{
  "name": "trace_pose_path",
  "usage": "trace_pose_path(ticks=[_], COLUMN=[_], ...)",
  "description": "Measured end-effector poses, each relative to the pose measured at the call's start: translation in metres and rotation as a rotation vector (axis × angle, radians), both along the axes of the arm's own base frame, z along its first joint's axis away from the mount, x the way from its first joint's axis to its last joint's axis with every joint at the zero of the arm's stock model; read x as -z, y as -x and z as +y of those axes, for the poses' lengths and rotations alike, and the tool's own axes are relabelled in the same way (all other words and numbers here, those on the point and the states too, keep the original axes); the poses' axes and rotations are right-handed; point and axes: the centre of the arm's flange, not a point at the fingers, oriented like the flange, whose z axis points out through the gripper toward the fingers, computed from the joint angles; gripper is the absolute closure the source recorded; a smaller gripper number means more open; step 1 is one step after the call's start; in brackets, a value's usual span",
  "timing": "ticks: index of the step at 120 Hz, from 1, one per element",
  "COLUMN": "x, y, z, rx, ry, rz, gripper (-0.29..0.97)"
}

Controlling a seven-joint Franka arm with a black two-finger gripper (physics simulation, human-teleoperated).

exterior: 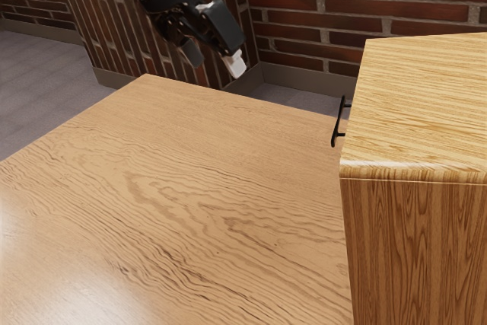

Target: Pull the drawer handle with one arm to open the drawer

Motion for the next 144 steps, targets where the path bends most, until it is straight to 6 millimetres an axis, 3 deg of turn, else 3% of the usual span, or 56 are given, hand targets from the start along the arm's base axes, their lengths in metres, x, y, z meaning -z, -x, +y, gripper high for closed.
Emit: trace_pose_path(ticks=[18, 36, 62, 74, 83, 95, 106, 135, 144], x=[0.04, 0.07, 0.063, 0.041, 0.035, 0.033, 0.03, 0.032, 0.041], y=[-0.007, -0.002, 0.019, 0.037, 0.041, 0.04, 0.037, 0.009, -0.005], z=[-0.069, -0.113, -0.183, -0.198, -0.207, -0.211, -0.203, -0.148, -0.132], rx=[0.192, 0.349, 0.485, 0.511, 0.522, 0.522, 0.499, 0.372, 0.331], ry=[0.005, 0.094, 0.12, 0.124, 0.128, 0.134, 0.135, 0.095, 0.084], rz=[0.089, 0.153, 0.089, 0.025, 0.0, -0.02, -0.034, -0.056, -0.053], gripper=[0.0, 0.0, 0.0, 0.0, 0.0, 0.0, 0.0, 0.0, 0.0])
